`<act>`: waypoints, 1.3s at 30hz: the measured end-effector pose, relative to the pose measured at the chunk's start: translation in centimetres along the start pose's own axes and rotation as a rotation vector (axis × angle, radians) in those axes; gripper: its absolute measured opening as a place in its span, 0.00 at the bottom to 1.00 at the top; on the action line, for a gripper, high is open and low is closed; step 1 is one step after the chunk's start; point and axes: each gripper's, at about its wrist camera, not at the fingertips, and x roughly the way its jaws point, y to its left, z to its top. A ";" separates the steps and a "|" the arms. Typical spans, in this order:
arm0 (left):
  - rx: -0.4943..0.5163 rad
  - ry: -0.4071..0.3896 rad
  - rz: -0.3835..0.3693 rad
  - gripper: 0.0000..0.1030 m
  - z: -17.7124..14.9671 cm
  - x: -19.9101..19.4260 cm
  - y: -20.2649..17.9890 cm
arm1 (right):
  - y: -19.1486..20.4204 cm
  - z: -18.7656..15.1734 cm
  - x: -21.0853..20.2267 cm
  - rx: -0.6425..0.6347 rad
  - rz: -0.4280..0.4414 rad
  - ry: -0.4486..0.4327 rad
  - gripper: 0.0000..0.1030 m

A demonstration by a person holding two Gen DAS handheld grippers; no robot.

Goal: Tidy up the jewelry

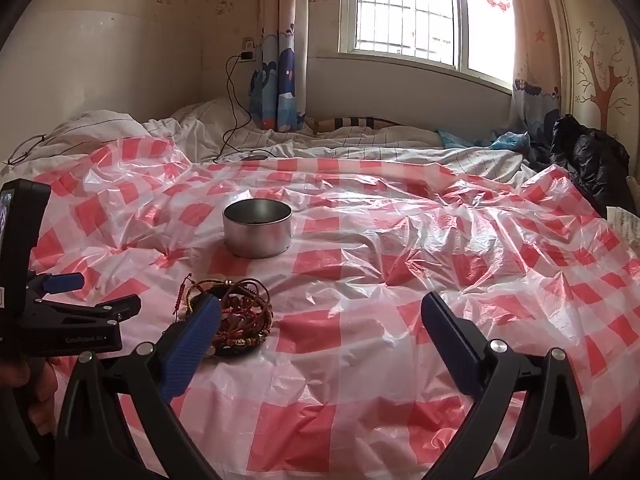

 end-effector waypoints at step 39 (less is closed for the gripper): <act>0.053 -0.012 -0.033 0.93 -0.1 -0.2 -1.9 | 0.0 -0.4 -1.9 -0.025 0.025 -0.141 0.93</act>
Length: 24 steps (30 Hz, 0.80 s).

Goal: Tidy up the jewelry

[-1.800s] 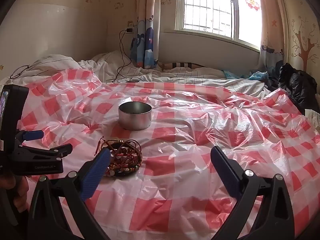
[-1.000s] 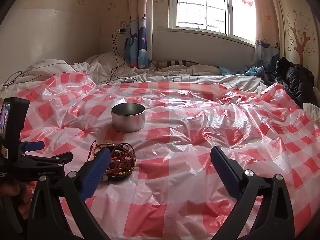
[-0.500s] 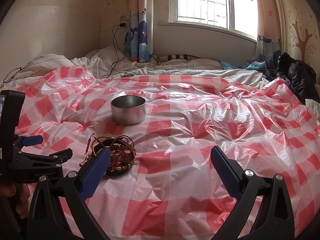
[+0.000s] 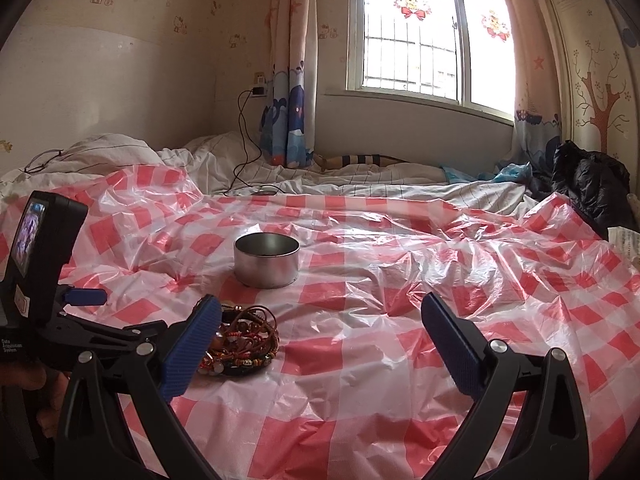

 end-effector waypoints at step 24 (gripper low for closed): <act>0.030 0.036 -0.002 0.93 -0.6 -0.1 0.6 | 0.1 -0.4 1.5 0.024 0.071 0.114 0.93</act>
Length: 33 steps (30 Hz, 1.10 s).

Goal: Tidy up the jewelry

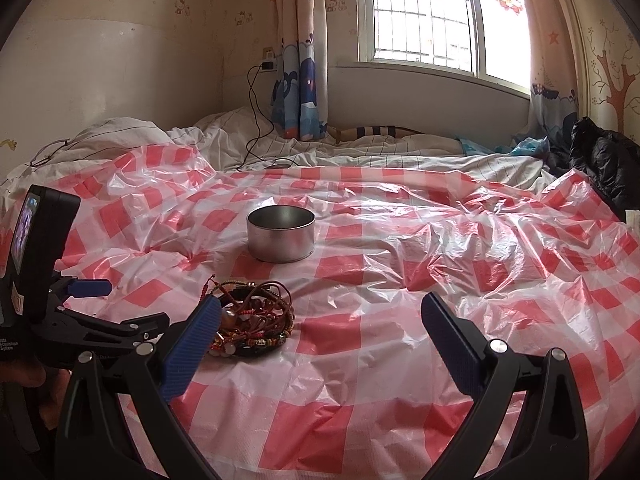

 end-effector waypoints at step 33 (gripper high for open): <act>-0.073 -0.024 -0.299 0.93 1.3 -0.3 0.4 | -1.4 2.7 15.3 -0.026 0.459 0.495 0.13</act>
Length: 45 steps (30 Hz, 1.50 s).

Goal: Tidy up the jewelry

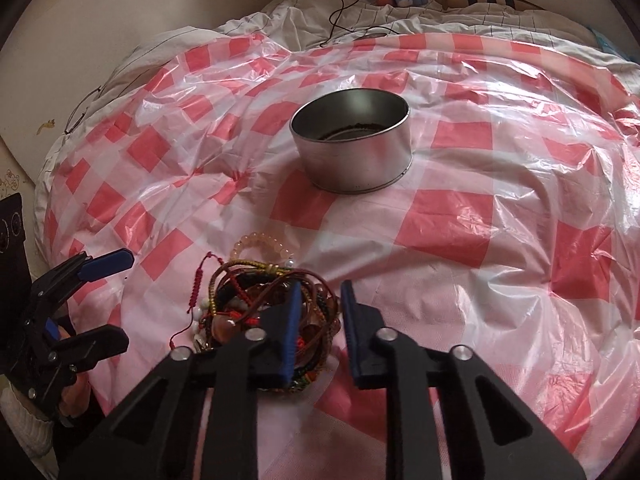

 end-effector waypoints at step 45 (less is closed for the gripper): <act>-0.029 0.083 -0.228 0.02 1.4 4.5 -0.3 | -3.6 -0.4 -2.2 0.228 0.051 -0.092 0.55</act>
